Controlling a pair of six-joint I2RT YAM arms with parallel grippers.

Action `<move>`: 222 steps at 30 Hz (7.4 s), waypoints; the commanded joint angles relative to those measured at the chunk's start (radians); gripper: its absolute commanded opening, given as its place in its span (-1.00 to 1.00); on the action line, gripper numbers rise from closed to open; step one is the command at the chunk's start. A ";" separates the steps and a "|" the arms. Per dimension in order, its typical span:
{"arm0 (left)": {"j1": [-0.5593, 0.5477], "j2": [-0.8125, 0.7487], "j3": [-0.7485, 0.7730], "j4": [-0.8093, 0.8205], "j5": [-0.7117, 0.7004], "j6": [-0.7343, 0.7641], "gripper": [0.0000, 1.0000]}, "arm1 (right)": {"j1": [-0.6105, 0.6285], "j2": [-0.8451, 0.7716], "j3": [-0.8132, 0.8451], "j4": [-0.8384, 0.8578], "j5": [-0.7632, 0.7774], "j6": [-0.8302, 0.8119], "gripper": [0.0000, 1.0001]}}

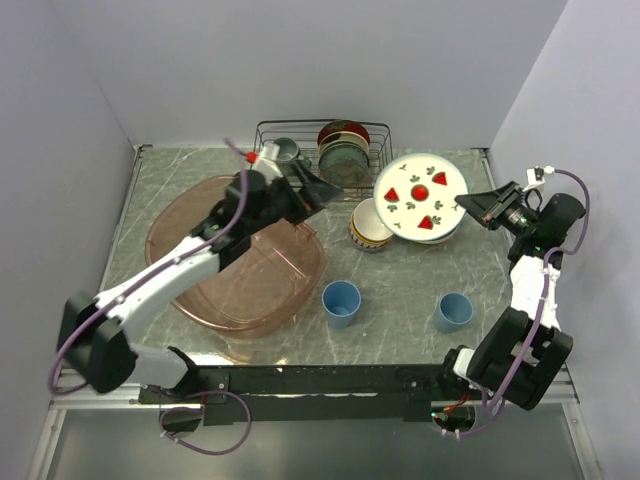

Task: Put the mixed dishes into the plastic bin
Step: Pick up the plate at the center of the board, then place the plate in the plastic bin.

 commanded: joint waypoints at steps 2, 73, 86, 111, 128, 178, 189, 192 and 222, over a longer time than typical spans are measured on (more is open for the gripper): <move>-0.069 0.147 0.149 -0.026 -0.012 0.048 0.99 | 0.063 -0.091 0.001 0.037 -0.079 0.037 -1.00; 0.224 -0.742 -0.269 -0.342 -0.406 0.171 -0.98 | 0.138 -0.225 -0.057 -0.295 -0.068 -0.637 0.83; 0.236 -0.779 -0.314 -0.440 -0.569 0.130 -0.99 | 0.138 -0.207 -0.054 -0.313 -0.051 -0.645 0.84; 0.527 -0.668 -0.535 -0.308 -0.323 0.099 -0.98 | 0.138 -0.205 -0.054 -0.322 -0.050 -0.652 0.84; 0.644 -0.505 -0.605 -0.146 -0.168 0.082 -0.98 | 0.138 -0.199 -0.056 -0.319 -0.048 -0.651 0.84; 0.705 -0.270 -0.486 -0.251 -0.151 0.165 0.86 | 0.138 -0.207 -0.059 -0.315 -0.054 -0.642 0.85; 0.707 -0.161 -0.343 -0.406 -0.164 0.214 0.99 | 0.138 -0.205 -0.060 -0.310 -0.056 -0.637 0.85; 0.705 -0.137 -0.323 -0.426 -0.164 0.225 0.99 | 0.136 -0.203 -0.060 -0.309 -0.054 -0.639 0.85; 0.705 0.095 -0.087 -0.682 -0.246 0.277 0.99 | 0.138 -0.202 -0.059 -0.309 -0.057 -0.635 0.85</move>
